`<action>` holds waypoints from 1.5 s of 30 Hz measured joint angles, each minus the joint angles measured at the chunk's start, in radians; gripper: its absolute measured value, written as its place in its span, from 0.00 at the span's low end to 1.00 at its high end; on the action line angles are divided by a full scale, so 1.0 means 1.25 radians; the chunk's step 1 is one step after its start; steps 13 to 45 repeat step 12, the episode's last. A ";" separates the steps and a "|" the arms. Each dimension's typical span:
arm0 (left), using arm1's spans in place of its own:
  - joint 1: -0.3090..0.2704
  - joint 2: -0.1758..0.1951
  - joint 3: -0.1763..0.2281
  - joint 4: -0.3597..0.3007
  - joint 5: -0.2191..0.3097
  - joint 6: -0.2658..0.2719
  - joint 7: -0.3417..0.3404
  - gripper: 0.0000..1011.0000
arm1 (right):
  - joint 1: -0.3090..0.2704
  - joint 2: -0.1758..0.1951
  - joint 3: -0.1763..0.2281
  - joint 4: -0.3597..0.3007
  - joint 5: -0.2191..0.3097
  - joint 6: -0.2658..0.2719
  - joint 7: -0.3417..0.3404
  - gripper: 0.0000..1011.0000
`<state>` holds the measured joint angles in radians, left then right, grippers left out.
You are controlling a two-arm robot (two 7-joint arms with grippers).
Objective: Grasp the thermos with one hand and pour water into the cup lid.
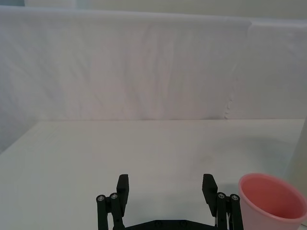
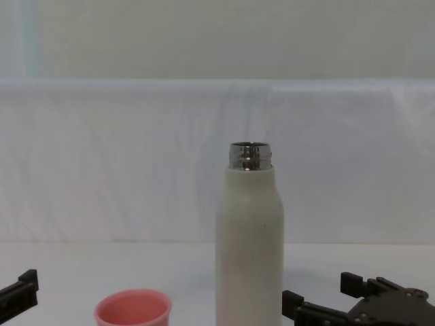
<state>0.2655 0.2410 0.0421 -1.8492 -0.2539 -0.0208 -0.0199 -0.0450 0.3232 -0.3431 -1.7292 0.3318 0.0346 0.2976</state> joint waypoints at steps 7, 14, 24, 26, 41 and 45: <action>0.000 0.000 0.000 0.000 0.000 0.000 0.000 0.99 | 0.000 0.000 0.000 -0.001 -0.001 0.001 0.000 0.99; 0.000 0.000 0.000 0.000 0.000 0.000 0.000 0.99 | 0.000 0.001 0.000 -0.001 -0.001 0.001 0.000 0.99; 0.000 0.000 0.000 0.000 0.000 0.000 0.000 0.99 | 0.000 0.001 0.000 -0.001 -0.001 0.001 0.000 0.99; 0.000 0.000 0.000 0.000 0.000 0.000 0.000 0.99 | 0.000 0.001 0.000 -0.001 -0.001 0.001 0.000 0.99; 0.000 0.000 0.000 0.000 0.000 0.000 0.000 0.99 | 0.000 0.001 0.000 -0.001 -0.001 0.001 0.000 0.99; 0.000 0.000 0.000 0.000 0.000 0.000 0.000 0.99 | 0.000 0.001 0.000 -0.001 -0.001 0.001 0.000 0.99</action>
